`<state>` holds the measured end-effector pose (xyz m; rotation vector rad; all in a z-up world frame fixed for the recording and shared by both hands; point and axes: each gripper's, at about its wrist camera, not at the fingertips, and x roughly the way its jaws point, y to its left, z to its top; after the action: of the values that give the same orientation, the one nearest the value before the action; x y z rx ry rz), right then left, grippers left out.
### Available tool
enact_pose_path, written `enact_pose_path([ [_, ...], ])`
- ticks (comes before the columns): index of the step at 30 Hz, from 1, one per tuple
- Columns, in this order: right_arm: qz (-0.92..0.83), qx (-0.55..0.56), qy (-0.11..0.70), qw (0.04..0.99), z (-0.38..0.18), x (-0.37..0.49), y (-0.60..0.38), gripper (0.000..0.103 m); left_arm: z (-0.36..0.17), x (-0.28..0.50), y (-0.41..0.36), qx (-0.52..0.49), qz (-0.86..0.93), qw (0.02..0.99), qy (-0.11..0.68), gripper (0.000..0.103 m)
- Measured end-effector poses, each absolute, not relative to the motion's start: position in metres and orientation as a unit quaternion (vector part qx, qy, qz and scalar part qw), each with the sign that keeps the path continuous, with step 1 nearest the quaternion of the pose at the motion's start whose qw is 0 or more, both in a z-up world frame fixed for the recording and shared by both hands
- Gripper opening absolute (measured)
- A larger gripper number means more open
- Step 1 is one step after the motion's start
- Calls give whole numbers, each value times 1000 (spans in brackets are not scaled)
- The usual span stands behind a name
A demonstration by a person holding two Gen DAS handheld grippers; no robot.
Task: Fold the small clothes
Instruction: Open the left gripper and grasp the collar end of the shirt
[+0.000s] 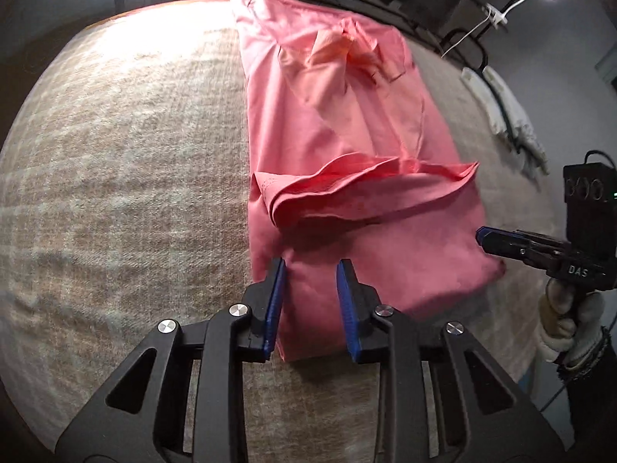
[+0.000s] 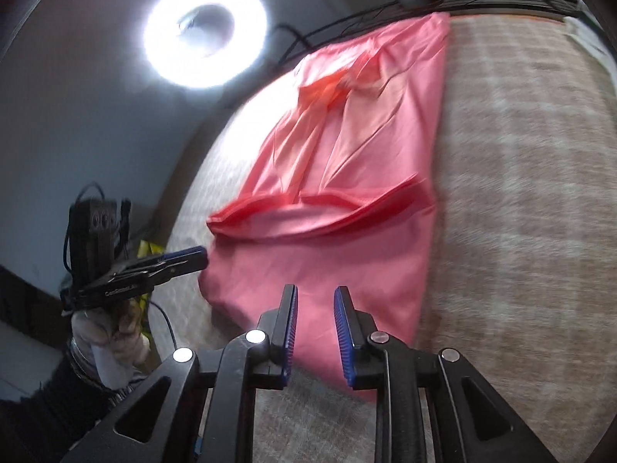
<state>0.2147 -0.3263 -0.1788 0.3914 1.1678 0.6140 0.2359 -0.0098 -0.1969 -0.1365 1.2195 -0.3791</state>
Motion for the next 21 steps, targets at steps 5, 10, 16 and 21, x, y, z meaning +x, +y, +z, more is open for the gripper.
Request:
enact_pose_path([
  [5, 276, 182, 544, 771, -195, 227, -322, 21, -202, 261, -31, -8, -165, 814, 557, 27],
  [10, 251, 195, 525, 790, -191, 256, -332, 21, -195, 298, -24, -13, -114, 850, 514, 27],
  [16, 208, 173, 504, 820, -171, 289, -346, 24, -185, 318, 11, -47, -79, 862, 499, 27],
  [21, 204, 153, 491, 833, -155, 298, -356, 35, -177, 333, 30, -57, -87, 862, 496, 27],
])
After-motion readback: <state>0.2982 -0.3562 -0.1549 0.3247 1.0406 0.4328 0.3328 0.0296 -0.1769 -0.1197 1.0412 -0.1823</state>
